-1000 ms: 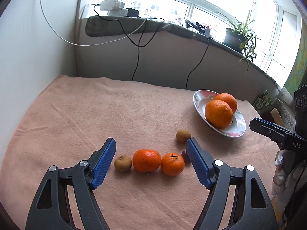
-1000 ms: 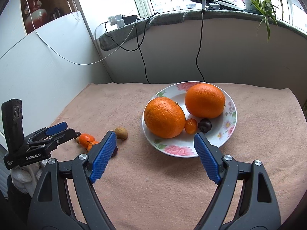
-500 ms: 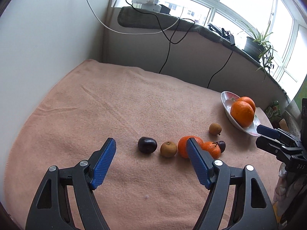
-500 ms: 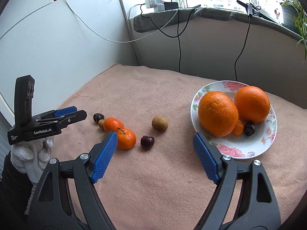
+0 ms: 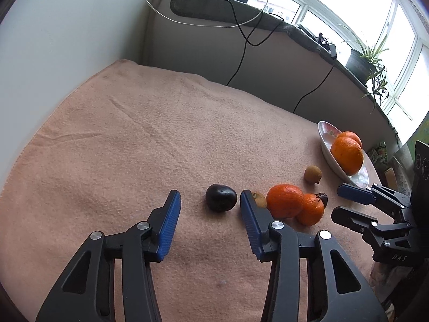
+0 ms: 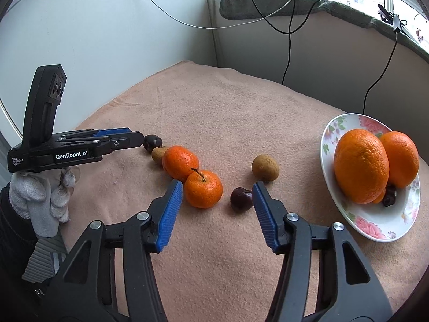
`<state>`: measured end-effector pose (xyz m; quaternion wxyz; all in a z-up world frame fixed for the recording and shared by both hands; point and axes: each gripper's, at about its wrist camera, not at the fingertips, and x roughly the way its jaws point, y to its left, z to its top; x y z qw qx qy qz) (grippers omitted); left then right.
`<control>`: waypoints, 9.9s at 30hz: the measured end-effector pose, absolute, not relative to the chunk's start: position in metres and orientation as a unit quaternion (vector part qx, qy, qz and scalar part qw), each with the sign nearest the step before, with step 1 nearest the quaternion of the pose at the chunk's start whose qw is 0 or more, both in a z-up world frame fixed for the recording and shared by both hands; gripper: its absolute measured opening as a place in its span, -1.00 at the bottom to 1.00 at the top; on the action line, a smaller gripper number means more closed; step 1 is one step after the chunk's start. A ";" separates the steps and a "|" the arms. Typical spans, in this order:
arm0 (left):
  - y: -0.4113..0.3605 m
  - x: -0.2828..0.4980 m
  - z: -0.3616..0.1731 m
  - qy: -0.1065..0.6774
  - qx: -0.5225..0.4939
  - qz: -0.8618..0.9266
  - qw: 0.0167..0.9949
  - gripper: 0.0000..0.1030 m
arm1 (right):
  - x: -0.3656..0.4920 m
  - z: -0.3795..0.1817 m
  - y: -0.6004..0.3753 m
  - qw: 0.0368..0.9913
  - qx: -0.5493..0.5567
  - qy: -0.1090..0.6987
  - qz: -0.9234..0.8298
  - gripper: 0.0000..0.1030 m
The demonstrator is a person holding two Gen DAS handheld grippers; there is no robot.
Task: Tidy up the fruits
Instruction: 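Close the left gripper on the dark plum while the right gripper closes on the stemmed mandarin, then lift and carry the plum and the mandarin toward the plate with both grippers, then open the left gripper over the plate while the right gripper releases the mandarin there, then withdraw both grippers from the plate, then close the right gripper on the dark cherry while the left gripper closes on the mandarin, then hold the cherry in the right gripper while the left gripper holds the mandarin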
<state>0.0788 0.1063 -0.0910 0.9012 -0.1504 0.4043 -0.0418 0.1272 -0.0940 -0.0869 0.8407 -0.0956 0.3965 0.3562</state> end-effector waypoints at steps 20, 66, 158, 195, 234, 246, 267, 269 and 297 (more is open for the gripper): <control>0.099 0.091 -0.102 0.423 -0.146 -0.064 0.892 -0.50 | 0.135 -0.100 -0.069 0.826 -0.144 0.399 0.370 -0.13; 0.040 0.107 -0.055 0.379 -0.139 -0.133 0.905 -0.51 | 0.121 -0.049 -0.174 0.888 -0.069 0.349 0.290 -0.28; -0.072 0.198 -0.032 0.373 -0.054 -0.183 0.908 0.49 | 0.162 -0.059 -0.239 0.915 -0.049 0.350 0.194 0.79; -0.013 0.121 -0.025 0.351 -0.069 -0.133 0.924 0.49 | 0.129 -0.047 -0.227 0.908 0.004 0.360 0.214 0.79; 0.030 0.068 -0.070 0.381 -0.065 -0.094 0.917 0.24 | 0.126 -0.084 -0.150 0.856 0.009 0.418 0.305 0.22; 0.025 0.076 -0.079 0.391 -0.050 -0.093 0.914 0.08 | 0.141 -0.100 -0.129 0.846 -0.011 0.430 0.313 -0.05; 0.019 0.086 -0.083 0.393 -0.031 -0.096 0.914 -0.34 | 0.150 -0.111 -0.104 0.838 -0.043 0.440 0.320 -0.39; 0.020 0.086 -0.083 0.392 -0.032 -0.097 0.914 -0.34 | 0.150 -0.112 -0.102 0.838 -0.049 0.441 0.318 -0.40; 0.018 0.080 -0.073 0.380 -0.048 -0.112 0.917 -0.44 | 0.137 -0.091 -0.132 0.858 -0.032 0.415 0.302 -0.57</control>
